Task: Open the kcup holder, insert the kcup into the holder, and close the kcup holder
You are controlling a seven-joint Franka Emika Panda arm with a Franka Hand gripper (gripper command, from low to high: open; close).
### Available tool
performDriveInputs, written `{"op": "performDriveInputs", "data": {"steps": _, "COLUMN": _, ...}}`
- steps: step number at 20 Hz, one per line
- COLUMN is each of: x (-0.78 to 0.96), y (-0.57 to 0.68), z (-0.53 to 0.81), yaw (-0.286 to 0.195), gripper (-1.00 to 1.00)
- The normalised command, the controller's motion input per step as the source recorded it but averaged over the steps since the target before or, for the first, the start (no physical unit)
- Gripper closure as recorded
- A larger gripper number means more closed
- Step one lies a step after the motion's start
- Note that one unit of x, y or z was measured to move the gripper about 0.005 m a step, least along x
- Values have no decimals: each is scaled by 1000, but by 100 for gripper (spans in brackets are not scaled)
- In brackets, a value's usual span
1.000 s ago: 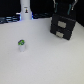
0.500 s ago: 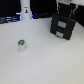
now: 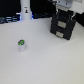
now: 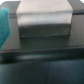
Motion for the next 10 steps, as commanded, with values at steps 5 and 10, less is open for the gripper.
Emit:
{"op": "performDriveInputs", "data": {"steps": 5, "x": -325, "y": 12, "z": -572, "yaw": 1, "gripper": -100}}
{"op": "performDriveInputs", "data": {"steps": 10, "x": -260, "y": -10, "z": -338, "yaw": -5, "gripper": 100}}
